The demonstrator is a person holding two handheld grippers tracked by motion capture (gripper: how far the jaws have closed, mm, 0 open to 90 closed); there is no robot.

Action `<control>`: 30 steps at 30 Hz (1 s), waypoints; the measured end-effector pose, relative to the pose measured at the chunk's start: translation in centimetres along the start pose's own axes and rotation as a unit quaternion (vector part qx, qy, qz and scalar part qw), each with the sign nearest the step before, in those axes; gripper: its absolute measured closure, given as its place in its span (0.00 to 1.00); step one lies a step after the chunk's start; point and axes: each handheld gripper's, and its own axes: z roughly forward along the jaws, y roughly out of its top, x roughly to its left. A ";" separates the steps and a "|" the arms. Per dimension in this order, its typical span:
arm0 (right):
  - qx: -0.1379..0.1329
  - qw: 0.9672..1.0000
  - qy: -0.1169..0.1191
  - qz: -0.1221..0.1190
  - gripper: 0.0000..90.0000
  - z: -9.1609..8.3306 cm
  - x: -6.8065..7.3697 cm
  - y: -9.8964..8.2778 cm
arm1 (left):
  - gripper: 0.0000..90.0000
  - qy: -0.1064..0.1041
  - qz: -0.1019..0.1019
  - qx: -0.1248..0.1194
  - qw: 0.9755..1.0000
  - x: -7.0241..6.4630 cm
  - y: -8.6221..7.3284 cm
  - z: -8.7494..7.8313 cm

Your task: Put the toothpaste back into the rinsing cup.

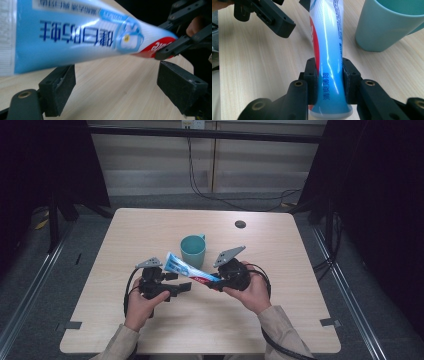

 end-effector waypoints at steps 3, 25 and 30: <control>-0.002 1.000 0.000 0.002 0.78 0.1 0.0 -0.1 | 0.17 -0.003 -0.004 0.001 1.000 0.0 0.2 0.1; -0.026 1.000 0.012 0.004 0.78 0.8 0.1 -0.4 | 0.23 -0.032 -0.063 -0.030 0.997 0.3 1.5 0.2; -0.028 1.000 0.013 0.000 0.78 1.0 0.5 -0.4 | 0.27 -0.039 -0.074 -0.045 0.995 0.4 1.8 -0.1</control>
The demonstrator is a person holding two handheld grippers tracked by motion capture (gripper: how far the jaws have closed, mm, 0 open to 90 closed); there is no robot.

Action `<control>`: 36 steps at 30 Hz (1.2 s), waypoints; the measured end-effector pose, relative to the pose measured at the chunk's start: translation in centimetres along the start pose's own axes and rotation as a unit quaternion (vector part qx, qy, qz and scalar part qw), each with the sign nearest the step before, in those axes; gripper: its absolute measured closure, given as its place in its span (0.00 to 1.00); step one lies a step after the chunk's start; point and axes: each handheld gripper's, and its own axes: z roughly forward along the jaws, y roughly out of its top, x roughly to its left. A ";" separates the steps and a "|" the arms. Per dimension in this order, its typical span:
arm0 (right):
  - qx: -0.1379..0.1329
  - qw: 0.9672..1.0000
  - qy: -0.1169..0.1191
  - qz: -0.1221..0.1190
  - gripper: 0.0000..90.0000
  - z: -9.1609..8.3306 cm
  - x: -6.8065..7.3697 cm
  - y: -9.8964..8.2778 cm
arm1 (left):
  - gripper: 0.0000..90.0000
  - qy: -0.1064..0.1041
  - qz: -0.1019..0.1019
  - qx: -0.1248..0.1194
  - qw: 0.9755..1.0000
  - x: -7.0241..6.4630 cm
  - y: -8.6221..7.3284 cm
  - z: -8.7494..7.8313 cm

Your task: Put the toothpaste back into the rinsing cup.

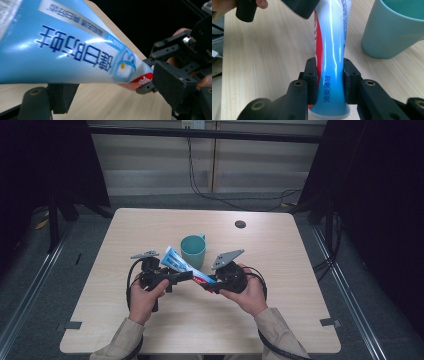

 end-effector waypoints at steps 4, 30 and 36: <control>-0.001 1.000 0.001 -0.002 0.78 0.2 0.1 -0.1 | 0.31 0.002 -0.009 -0.012 1.000 0.0 0.2 -0.2; -0.006 1.000 0.009 0.003 0.77 1.5 0.7 -0.2 | 0.61 -0.019 -0.030 -0.069 0.997 0.0 0.5 -0.8; -0.008 1.000 0.011 0.005 0.75 1.7 0.8 -0.2 | 0.72 -0.023 -0.023 -0.073 0.997 -0.3 0.6 -1.0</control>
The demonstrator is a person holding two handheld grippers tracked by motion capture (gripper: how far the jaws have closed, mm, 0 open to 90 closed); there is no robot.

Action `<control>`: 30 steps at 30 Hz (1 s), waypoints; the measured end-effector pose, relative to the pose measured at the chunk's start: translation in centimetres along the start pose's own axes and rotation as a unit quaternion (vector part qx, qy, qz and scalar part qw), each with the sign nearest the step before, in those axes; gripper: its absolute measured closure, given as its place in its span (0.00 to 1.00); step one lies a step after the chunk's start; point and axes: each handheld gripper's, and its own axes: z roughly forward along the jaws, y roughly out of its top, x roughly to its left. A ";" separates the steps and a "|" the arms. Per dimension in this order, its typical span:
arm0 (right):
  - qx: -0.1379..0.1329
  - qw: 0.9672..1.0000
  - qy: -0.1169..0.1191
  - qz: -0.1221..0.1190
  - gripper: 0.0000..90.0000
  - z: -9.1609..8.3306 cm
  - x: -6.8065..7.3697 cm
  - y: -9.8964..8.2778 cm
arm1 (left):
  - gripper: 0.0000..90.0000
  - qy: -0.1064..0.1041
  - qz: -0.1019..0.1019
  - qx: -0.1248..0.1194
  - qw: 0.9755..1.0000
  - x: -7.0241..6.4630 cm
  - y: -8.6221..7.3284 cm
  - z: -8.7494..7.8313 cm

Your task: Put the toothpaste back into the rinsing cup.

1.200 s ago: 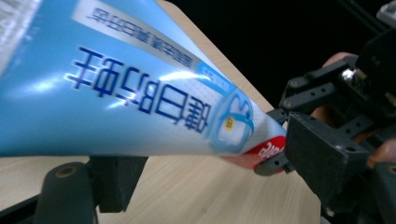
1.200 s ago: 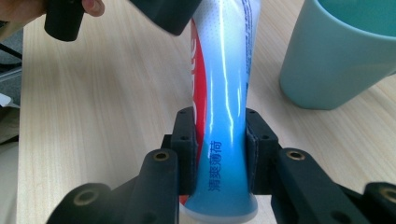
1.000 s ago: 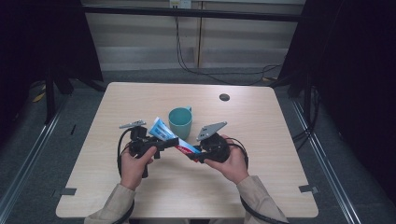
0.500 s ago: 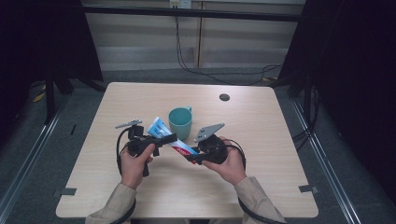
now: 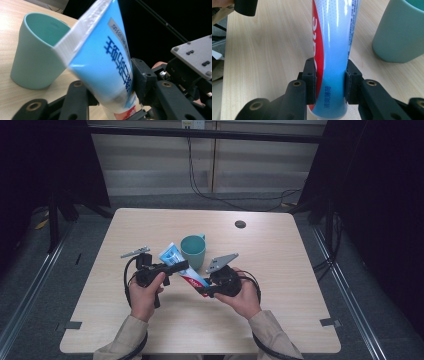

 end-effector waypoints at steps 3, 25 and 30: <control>-0.005 1.000 0.000 0.002 0.74 0.1 0.0 0.0 | 0.77 0.001 0.011 -0.004 1.000 -0.2 0.1 -0.1; -0.029 0.999 -0.006 0.014 0.62 0.1 0.0 0.1 | 0.82 0.007 0.028 -0.027 0.999 -1.3 0.6 0.1; -0.035 0.999 -0.003 0.017 0.60 0.2 0.0 0.1 | 0.82 0.009 0.034 -0.032 0.999 -1.5 0.8 0.2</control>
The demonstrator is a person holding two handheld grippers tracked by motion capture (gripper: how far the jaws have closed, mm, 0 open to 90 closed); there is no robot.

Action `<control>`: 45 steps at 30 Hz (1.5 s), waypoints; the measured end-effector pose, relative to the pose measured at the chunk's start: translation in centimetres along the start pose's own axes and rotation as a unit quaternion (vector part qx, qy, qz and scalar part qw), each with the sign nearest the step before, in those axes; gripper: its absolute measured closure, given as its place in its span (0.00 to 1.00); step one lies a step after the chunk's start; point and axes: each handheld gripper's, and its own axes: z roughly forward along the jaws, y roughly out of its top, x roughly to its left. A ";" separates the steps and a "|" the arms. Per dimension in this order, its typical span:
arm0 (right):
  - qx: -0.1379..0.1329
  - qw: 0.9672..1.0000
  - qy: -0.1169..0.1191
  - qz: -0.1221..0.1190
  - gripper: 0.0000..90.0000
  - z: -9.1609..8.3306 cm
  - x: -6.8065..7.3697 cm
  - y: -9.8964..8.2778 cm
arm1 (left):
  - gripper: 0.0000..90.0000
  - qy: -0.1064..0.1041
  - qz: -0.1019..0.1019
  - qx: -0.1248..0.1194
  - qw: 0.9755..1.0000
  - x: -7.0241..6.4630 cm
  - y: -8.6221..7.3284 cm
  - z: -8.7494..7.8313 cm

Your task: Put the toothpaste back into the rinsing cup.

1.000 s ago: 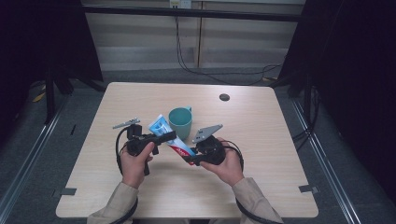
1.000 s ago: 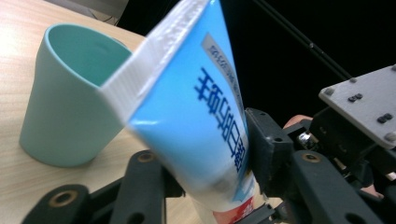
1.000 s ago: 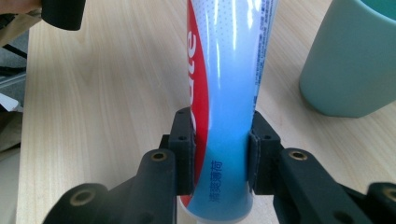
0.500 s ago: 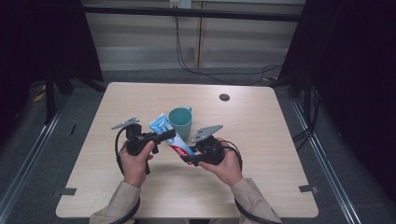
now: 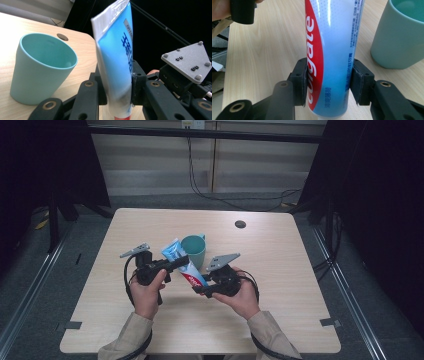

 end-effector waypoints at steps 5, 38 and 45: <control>-0.002 1.000 0.004 0.001 0.59 0.1 0.1 0.1 | 0.82 0.001 0.005 -0.002 1.000 -0.2 0.2 0.1; 0.036 0.996 -0.074 0.035 0.17 -2.7 -3.3 -7.7 | 0.82 0.077 0.097 0.011 0.992 -0.7 3.6 -2.6; 0.043 0.994 -0.088 0.049 0.16 -2.8 -3.8 -9.7 | 0.82 0.084 0.099 0.012 0.991 -0.8 4.1 -2.7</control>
